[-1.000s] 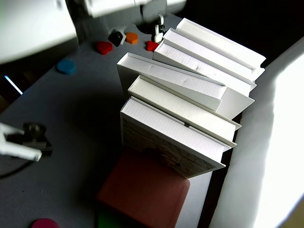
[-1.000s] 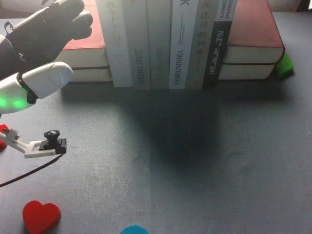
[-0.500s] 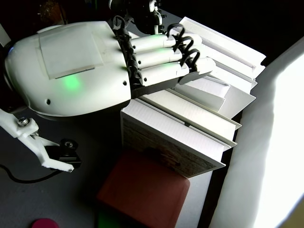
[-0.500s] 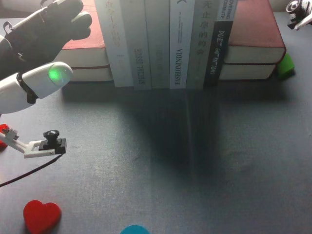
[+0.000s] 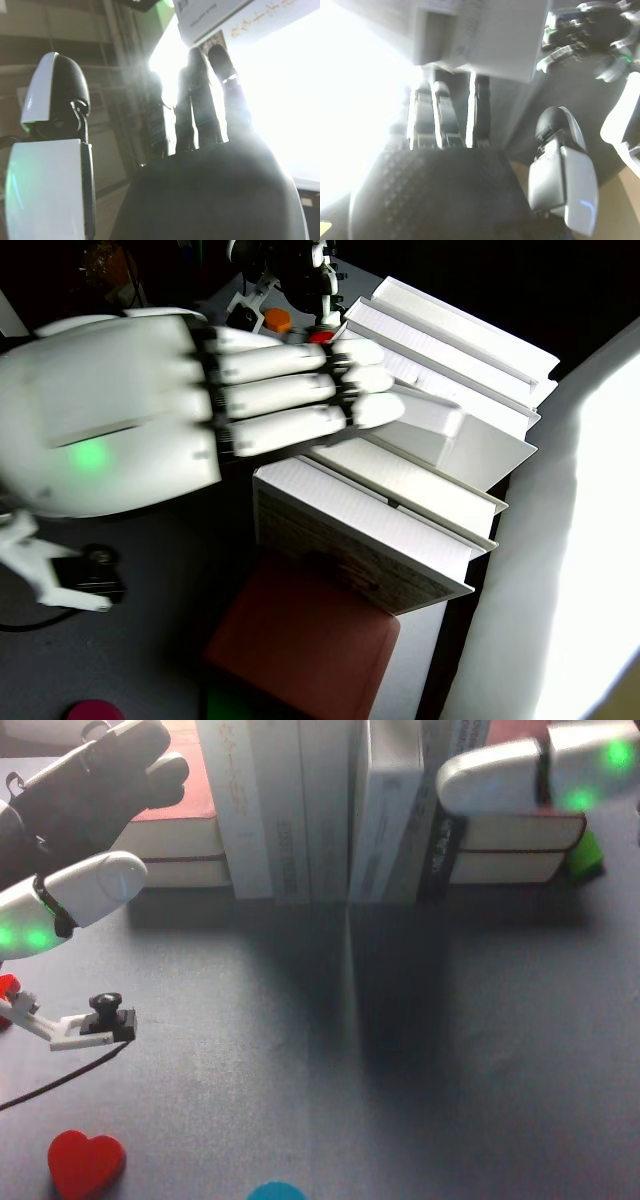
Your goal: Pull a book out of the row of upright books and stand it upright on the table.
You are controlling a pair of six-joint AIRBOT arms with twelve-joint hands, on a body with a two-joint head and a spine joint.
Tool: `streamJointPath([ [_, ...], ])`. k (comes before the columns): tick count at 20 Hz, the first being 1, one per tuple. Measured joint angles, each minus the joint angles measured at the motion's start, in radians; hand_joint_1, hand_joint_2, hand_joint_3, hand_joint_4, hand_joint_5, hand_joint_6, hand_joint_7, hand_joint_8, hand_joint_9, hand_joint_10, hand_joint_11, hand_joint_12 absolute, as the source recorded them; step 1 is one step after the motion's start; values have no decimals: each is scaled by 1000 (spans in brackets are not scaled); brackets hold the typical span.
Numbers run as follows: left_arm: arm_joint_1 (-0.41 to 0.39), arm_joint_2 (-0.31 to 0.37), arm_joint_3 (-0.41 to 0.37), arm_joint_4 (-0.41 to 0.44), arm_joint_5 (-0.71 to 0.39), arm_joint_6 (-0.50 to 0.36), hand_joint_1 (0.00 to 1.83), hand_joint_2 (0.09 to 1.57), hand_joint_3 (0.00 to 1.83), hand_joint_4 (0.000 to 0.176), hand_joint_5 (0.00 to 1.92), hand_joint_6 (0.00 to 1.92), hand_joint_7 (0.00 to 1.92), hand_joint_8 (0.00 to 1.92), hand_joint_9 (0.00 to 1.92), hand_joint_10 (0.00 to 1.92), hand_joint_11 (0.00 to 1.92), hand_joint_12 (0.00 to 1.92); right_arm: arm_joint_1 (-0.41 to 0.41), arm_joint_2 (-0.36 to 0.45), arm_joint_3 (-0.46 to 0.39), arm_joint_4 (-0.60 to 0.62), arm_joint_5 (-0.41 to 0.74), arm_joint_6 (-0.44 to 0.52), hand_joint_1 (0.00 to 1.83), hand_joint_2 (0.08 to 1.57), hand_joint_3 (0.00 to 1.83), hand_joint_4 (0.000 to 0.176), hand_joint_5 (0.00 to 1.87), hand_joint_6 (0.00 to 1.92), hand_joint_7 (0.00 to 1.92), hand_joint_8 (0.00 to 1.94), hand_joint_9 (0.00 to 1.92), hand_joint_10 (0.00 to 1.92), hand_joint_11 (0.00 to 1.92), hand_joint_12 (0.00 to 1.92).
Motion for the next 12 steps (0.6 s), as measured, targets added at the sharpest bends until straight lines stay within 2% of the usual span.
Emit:
streamJointPath([
  [1,3,-3,0,-3,-3,0,969,1058,0,57,478,3,330,6,433,9,0,961,-20,17,-21,14,21,-9,0,1071,24,145,416,23,0,0,0,0,0,0],
  [2,5,-5,-3,-1,-3,0,989,1055,0,61,481,3,324,2,419,2,0,872,-51,38,-50,34,52,-19,0,1050,8,126,483,19,0,0,0,0,0,0],
  [3,6,-5,-4,-3,-5,0,993,1046,0,64,494,7,333,3,424,3,0,872,-64,43,-58,41,64,-23,0,1051,7,126,490,15,0,0,0,0,0,0],
  [5,15,-5,-11,-18,-8,0,1005,1006,0,48,537,14,294,0,413,0,0,929,-107,50,-84,90,110,-47,0,1066,12,169,480,7,0,0,0,0,0,0],
  [6,16,-5,-11,-18,-7,1,1001,1005,0,46,537,10,286,0,396,2,0,899,-130,51,-95,119,130,-64,0,1086,18,167,521,22,0,0,0,0,0,0],
  [7,16,-5,-11,-18,-9,0,1014,1009,0,38,541,9,298,3,390,1,0,850,-168,51,-107,151,168,-85,0,1088,17,174,529,23,0,0,0,0,0,0],
  [8,16,-5,-11,-19,-10,0,1012,1013,0,41,524,4,304,4,382,1,0,800,-183,51,-111,158,185,-87,0,1079,12,169,542,27,0,0,0,0,0,0],
  [10,16,-5,-14,-22,-11,0,1036,1007,0,31,530,7,300,1,367,0,0,783,-245,50,-116,204,244,-89,0,1075,9,97,573,33,0,0,0,0,0,0],
  [11,18,-5,-14,-23,-11,0,1029,1005,0,35,522,3,309,5,363,0,0,780,-269,51,-122,232,271,-91,0,1099,18,123,569,28,0,0,0,0,0,0],
  [12,18,-5,-14,-24,-10,0,1015,1012,0,34,503,3,303,1,341,1,0,719,-282,51,-131,253,286,-97,0,1092,13,141,569,25,0,0,0,0,0,0],
])
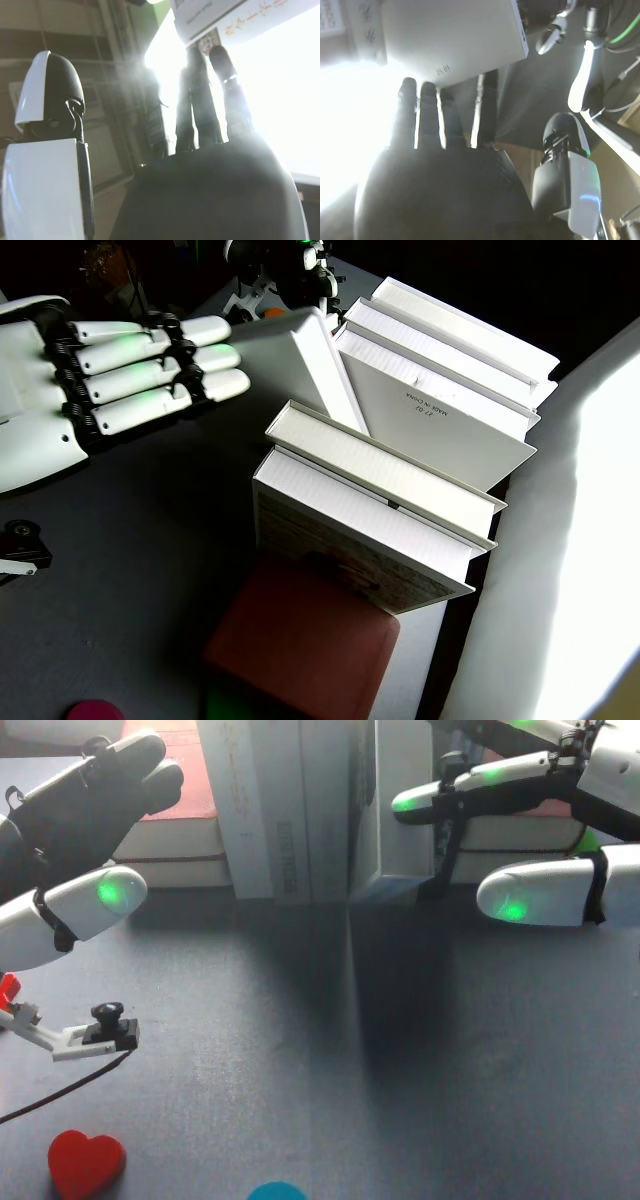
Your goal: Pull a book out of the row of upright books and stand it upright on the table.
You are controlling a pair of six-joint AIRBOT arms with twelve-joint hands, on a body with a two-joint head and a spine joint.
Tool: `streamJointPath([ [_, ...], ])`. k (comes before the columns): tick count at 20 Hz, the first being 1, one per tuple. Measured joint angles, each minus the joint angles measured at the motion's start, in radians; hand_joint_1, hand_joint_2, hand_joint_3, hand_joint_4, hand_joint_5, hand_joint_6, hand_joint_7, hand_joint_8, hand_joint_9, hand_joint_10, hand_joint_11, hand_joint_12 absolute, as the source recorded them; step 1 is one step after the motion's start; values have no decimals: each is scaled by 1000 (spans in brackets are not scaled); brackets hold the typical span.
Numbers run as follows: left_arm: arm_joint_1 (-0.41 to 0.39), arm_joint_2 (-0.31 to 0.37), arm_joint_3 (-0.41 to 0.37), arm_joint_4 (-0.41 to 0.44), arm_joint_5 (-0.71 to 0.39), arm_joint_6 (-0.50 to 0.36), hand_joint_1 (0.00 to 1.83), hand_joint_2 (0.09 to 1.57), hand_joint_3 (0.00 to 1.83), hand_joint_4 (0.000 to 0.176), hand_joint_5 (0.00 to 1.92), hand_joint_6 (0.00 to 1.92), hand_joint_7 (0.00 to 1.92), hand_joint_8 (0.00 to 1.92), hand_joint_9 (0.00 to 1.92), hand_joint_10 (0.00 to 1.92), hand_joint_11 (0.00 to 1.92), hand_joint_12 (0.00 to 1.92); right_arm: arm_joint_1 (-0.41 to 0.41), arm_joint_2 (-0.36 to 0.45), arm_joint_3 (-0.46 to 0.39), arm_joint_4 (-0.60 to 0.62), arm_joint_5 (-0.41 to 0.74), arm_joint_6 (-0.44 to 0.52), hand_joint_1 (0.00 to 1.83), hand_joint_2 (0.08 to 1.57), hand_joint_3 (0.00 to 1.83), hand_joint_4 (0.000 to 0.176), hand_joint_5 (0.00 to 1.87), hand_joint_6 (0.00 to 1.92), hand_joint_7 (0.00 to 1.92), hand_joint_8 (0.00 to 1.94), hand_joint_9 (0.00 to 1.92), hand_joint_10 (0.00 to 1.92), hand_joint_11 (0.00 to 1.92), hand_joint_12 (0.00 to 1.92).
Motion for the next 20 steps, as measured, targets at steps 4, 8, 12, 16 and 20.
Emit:
streamJointPath([
  [4,4,-1,-9,0,0,0,1024,999,0,28,512,6,318,8,349,6,0,724,-23,-1,-19,9,26,-17,0,1152,32,80,617,35,0,0,0,0,0,0],
  [8,4,-1,-9,-4,-1,0,1015,1011,1,37,526,6,353,7,374,8,0,847,-27,10,-20,10,31,-10,146,1330,18,41,539,3,0,0,0,0,0,0],
  [12,16,-1,-9,-7,0,0,1031,1005,0,55,547,7,373,5,393,8,0,891,-29,73,-31,-24,53,30,905,1188,0,22,299,21,275,21,256,49,0,1458],
  [16,24,-14,-9,-9,2,0,1044,992,0,38,563,8,362,6,421,13,0,995,74,148,-69,-109,79,42,881,1140,0,31,291,59,6,0,15,5,0,1387],
  [20,26,-14,-9,-9,5,1,1015,1002,2,39,555,2,349,1,431,14,0,1013,138,149,-74,-208,120,103,893,1132,0,29,300,48,3,0,12,5,0,1395],
])
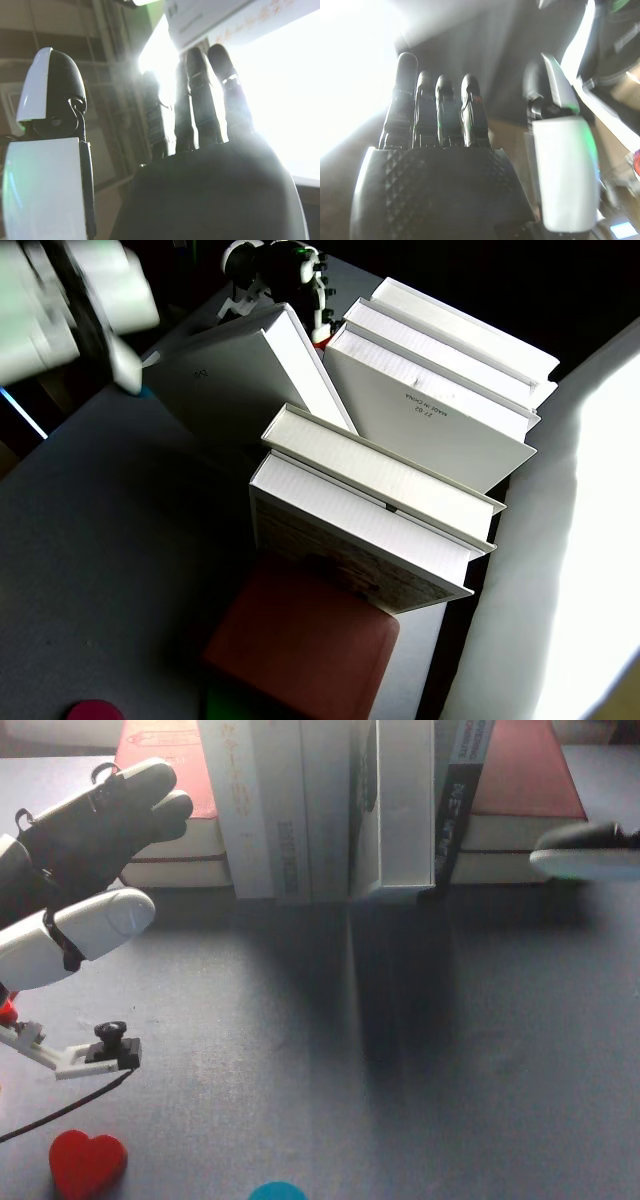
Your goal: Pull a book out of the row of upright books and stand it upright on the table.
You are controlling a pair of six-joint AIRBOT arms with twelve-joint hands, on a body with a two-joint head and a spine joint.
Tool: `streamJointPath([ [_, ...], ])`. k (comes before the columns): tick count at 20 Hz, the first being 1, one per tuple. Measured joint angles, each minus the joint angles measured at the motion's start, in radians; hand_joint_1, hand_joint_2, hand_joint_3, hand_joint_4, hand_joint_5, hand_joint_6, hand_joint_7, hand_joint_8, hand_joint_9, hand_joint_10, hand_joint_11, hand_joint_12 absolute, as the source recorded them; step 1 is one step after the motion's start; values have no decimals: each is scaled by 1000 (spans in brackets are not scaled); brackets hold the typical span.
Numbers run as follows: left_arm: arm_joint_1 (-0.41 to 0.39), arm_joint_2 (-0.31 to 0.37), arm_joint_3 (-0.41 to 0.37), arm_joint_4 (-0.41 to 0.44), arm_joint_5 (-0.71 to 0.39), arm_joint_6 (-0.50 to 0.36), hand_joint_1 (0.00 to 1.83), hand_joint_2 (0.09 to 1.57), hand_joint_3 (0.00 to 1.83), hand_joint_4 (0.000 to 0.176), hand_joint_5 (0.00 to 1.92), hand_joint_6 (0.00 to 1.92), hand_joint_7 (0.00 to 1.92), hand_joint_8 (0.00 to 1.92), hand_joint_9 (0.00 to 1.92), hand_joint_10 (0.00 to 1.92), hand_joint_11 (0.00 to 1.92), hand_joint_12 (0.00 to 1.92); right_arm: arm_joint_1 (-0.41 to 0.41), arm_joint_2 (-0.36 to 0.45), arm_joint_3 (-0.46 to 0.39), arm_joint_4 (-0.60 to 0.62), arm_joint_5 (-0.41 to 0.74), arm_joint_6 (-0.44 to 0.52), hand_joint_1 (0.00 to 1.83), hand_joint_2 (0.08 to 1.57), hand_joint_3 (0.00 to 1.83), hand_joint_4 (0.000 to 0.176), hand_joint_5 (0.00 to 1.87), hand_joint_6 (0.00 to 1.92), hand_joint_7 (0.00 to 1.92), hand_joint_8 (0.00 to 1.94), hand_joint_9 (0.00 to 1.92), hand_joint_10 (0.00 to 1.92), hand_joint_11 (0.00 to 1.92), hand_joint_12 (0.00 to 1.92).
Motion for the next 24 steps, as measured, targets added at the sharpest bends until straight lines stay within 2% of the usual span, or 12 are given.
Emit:
streamJointPath([
  [5,4,0,0,1,1,0,1013,973,0,31,573,3,342,0,443,8,0,1172,80,-27,34,-116,-93,87,900,1133,0,29,309,37,3,0,12,5,0,1395],
  [6,4,0,0,-5,1,0,979,963,0,51,584,7,375,13,447,10,0,1166,138,-39,50,-186,-130,111,893,1130,0,29,306,35,3,0,12,5,0,1395],
  [7,4,0,0,-5,1,0,964,964,0,56,590,8,401,18,445,7,0,1128,182,-60,71,-242,-164,155,939,1166,8,20,313,34,3,0,11,5,0,1398],
  [9,6,0,0,2,0,0,961,959,0,55,591,6,388,4,432,1,0,1086,279,-120,136,-438,-244,310,893,1131,0,29,308,29,3,0,12,5,0,1396],
  [10,6,0,0,3,1,0,955,960,0,60,598,8,406,10,439,4,0,1092,327,-143,156,-557,-292,380,939,1166,7,20,315,29,3,0,11,5,0,1398],
  [13,13,2,-4,-6,1,0,952,968,2,60,592,5,410,11,440,5,0,1092,442,-154,172,-837,-351,563,945,1155,1,28,332,33,3,0,11,5,0,1398],
  [14,18,2,-4,-11,2,0,961,965,0,61,586,2,384,2,440,4,0,1108,470,-161,173,-919,-365,614,984,721,176,146,66,6,0,0,1,0,0,326],
  [15,20,2,-4,-11,4,0,965,946,0,79,573,0,345,0,428,0,0,1087,497,-171,175,-1008,-370,671,1102,667,105,170,12,0,0,0,0,0,0,64],
  [16,20,2,-4,-3,6,0,969,935,0,92,582,5,361,7,429,2,0,1054,520,-183,175,-1109,-370,741,1165,668,36,176,0,0,0,0,0,0,0,2],
  [18,20,2,-5,8,9,0,944,945,0,91,582,4,359,3,434,3,0,1028,578,-212,173,-1359,-354,879,1155,664,28,176,0,0,0,0,0,0,0,0],
  [22,21,1,-5,1,11,0,959,937,0,79,608,12,393,10,438,10,0,1041,592,-213,161,-1415,-346,930,1120,715,45,176,0,0,0,0,0,0,0,0],
  [24,21,1,-5,2,13,0,941,931,0,98,615,12,395,4,440,8,0,1092,617,-211,150,-1468,-335,935,1138,729,46,176,0,0,0,0,0,0,0,0],
])
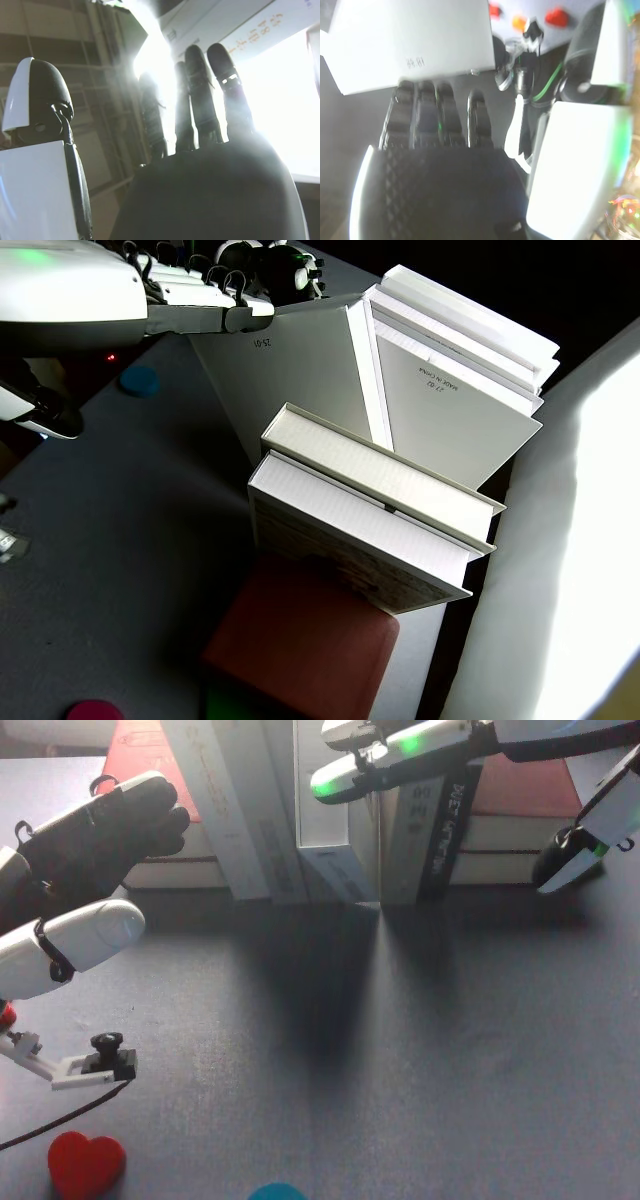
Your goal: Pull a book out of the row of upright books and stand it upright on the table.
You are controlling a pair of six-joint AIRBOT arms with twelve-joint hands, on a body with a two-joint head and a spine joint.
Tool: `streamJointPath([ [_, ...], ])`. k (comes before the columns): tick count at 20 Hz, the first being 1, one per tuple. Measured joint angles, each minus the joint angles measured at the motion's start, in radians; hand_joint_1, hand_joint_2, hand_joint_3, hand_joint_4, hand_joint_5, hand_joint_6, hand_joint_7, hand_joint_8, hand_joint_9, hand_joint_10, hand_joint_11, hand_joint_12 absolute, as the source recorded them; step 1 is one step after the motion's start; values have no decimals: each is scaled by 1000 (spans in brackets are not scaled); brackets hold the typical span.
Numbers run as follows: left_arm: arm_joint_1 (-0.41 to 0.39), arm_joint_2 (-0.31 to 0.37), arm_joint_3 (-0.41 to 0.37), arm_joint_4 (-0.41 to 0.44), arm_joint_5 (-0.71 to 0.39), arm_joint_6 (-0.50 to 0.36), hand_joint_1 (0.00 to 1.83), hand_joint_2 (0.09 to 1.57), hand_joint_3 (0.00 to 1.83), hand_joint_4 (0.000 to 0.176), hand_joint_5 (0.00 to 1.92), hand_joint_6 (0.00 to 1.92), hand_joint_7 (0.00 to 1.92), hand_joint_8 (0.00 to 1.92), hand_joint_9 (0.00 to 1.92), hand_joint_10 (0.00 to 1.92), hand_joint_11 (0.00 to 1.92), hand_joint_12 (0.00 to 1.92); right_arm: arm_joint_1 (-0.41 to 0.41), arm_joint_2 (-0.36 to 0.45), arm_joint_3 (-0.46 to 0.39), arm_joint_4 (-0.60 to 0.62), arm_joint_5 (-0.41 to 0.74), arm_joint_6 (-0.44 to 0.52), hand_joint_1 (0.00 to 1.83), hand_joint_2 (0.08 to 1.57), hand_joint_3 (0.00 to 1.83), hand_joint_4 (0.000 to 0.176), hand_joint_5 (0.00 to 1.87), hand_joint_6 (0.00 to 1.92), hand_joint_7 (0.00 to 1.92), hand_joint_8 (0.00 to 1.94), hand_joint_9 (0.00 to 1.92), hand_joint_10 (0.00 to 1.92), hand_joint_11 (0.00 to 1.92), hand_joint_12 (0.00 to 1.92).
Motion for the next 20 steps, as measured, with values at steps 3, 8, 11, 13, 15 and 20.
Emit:
streamJointPath([
  [3,0,-1,-8,-4,0,0,928,946,4,78,589,1,350,0,448,9,0,1107,5,15,-23,-13,11,19,1051,764,55,167,0,0,0,0,0,0,0,0],
  [8,2,-2,-8,0,6,0,912,952,1,85,564,1,343,1,464,9,0,1100,82,78,-73,-100,54,84,1030,756,0,98,0,0,0,0,0,0,0,0],
  [11,6,-2,-8,0,11,0,919,943,0,83,571,4,321,0,450,1,0,1169,137,139,-115,-114,52,101,956,777,1,70,0,0,0,0,0,0,0,0],
  [13,6,-2,-8,4,11,0,937,937,0,69,577,5,333,8,461,4,0,1191,164,168,-143,-157,77,105,966,808,14,97,0,0,0,0,0,0,0,0],
  [15,6,-7,-8,-1,11,0,926,934,0,79,584,7,361,12,467,6,0,1171,180,175,-149,-149,80,103,976,810,13,91,0,0,0,0,0,0,0,0],
  [20,8,-14,-8,5,17,0,940,930,0,72,585,5,441,22,471,4,0,1151,216,172,-154,-156,81,104,926,830,13,99,0,0,0,0,0,0,0,0],
])
